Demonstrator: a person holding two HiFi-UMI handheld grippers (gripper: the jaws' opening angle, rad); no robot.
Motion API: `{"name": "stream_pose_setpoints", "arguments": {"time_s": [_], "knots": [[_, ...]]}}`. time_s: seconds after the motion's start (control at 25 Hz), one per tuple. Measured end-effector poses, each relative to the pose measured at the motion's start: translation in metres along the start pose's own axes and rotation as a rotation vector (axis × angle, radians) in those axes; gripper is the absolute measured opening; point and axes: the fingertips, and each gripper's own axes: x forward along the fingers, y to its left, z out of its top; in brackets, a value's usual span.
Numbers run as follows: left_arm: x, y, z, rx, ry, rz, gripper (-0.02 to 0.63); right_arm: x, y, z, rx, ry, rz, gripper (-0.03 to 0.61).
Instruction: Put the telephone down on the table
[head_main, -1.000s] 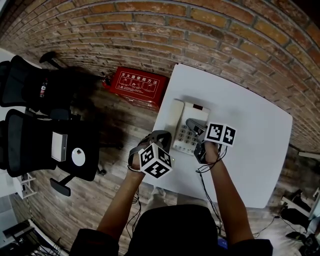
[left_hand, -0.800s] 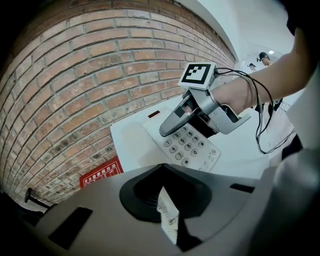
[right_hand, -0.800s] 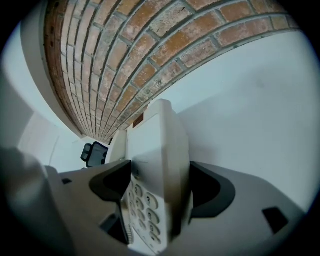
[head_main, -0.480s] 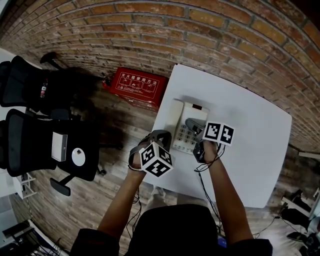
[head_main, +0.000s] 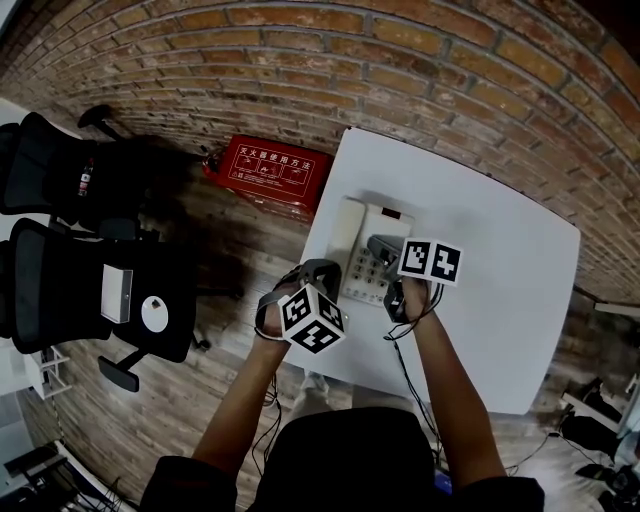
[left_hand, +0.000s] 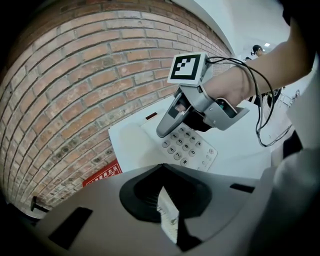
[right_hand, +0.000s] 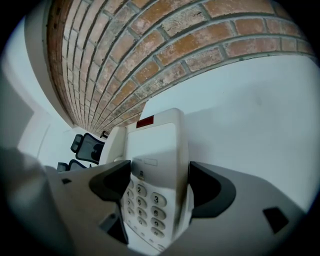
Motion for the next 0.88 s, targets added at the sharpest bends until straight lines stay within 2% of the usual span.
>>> {"name": "stream_pose_setpoints", "arguments": {"time_s": [0.4, 0.72, 0.8, 0.88], "knots": [[0.001, 0.0, -0.001, -0.008, 0.009, -0.003, 0.009, -0.011, -0.002, 0.0, -0.008, -0.035, -0.012, 0.347], [0.0, 0.0, -0.002, -0.035, 0.006, -0.011, 0.009, -0.043, 0.0, 0.005, -0.083, -0.073, -0.031, 0.336], [0.0, 0.001, -0.003, -0.045, 0.005, -0.015, 0.009, -0.049, 0.004, 0.006, -0.098, -0.079, -0.027, 0.322], [0.0, 0.0, -0.003, -0.04, 0.007, -0.012, 0.009, -0.057, 0.006, 0.006, -0.116, -0.089, -0.038, 0.275]]}}
